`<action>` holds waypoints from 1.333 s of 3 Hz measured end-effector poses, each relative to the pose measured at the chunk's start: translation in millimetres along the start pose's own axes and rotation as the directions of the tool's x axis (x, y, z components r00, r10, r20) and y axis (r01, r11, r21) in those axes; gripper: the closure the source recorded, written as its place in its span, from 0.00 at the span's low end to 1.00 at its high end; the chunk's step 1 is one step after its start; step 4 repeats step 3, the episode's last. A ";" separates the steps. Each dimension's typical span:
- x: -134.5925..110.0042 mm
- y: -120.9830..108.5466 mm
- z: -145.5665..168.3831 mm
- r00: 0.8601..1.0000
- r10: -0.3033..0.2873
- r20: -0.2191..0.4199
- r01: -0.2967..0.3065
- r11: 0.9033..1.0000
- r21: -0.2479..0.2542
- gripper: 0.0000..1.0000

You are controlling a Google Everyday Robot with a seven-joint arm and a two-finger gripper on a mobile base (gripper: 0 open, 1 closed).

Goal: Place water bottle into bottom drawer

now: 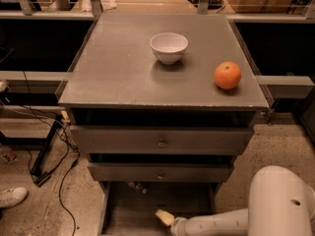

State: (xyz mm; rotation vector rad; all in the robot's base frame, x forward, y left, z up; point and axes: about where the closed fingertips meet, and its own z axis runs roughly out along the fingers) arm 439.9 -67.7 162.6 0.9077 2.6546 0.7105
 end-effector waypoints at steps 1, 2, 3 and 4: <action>-7.6 10.5 -25.5 0.999 -0.012 0.037 0.013 1.000 -0.020 0.00; -27.4 26.3 -87.8 0.990 0.004 0.139 0.006 0.998 -0.070 0.00; -31.5 20.3 -105.2 0.988 0.005 0.157 0.006 0.998 -0.068 0.00; -31.5 20.3 -105.2 0.988 0.005 0.157 0.006 0.998 -0.068 0.00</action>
Offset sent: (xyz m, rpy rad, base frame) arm -0.0102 -0.0836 0.1866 -0.0371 -0.2750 -0.1712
